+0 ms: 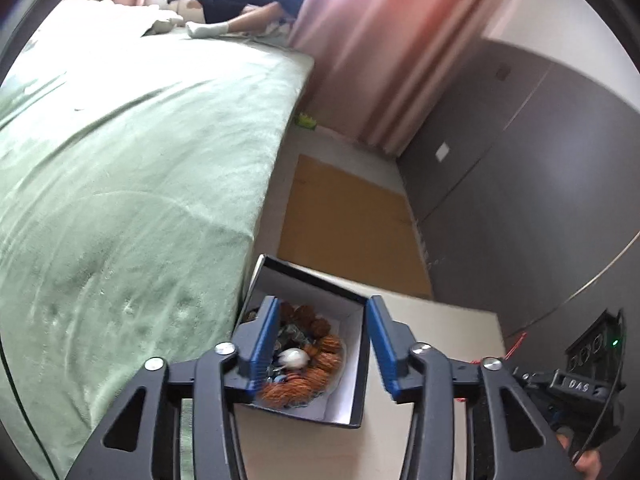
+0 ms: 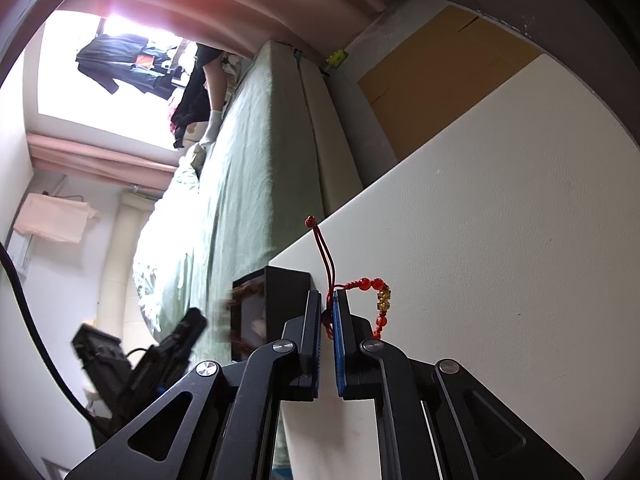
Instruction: Organize jewelry
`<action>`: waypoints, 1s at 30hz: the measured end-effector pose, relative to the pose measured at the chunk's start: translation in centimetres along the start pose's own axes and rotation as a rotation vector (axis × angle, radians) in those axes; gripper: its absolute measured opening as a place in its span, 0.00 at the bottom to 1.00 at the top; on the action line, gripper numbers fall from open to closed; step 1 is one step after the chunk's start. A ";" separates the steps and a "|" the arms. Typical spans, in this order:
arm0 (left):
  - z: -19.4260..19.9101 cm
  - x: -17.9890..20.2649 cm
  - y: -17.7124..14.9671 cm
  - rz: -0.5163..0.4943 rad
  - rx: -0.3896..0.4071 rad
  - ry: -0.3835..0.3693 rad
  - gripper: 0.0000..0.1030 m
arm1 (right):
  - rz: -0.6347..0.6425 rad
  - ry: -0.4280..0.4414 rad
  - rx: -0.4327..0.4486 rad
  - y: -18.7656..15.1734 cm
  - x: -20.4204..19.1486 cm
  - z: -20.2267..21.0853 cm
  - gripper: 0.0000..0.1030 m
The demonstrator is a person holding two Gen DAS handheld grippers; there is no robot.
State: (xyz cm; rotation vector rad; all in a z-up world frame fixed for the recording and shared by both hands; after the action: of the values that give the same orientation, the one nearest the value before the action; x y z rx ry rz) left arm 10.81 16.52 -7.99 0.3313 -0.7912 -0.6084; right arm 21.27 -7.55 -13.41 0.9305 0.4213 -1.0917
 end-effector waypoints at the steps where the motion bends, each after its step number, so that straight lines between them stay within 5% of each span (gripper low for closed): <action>1: 0.2 -0.2 0.1 -0.002 0.008 0.001 0.60 | 0.005 0.008 0.004 0.1 -0.2 0.0 0.07; 18: 2.5 -3.8 2.0 0.081 0.047 0.016 0.64 | 0.172 0.282 0.006 -0.7 -11.6 -5.3 0.09; 19: 2.4 -3.8 2.1 0.083 0.047 0.018 0.64 | 0.188 0.288 0.000 -0.7 -12.2 -5.8 0.14; 21: 2.4 -3.9 2.2 0.082 0.043 0.023 0.64 | 0.199 0.257 -0.039 -0.9 -12.3 -6.7 0.62; 30: 2.8 -2.7 1.0 0.015 0.042 0.037 0.76 | 0.211 0.029 0.003 -0.8 -7.9 -3.2 0.66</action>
State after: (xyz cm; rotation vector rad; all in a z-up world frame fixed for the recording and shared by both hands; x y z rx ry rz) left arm 7.65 18.85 -7.14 0.3737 -0.7713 -0.5712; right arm 17.61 -0.62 -10.04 0.9711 0.3368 -0.8882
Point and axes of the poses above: each gripper's, at about its wrist camera, not at the fingertips, and z roughly against the way its jaws point, x to its right, y to its top, the point moved 8 cm from there along -z, roughly the way its jaws point, and after that the axes turned 15 degrees about z, right-handed, at the moved point
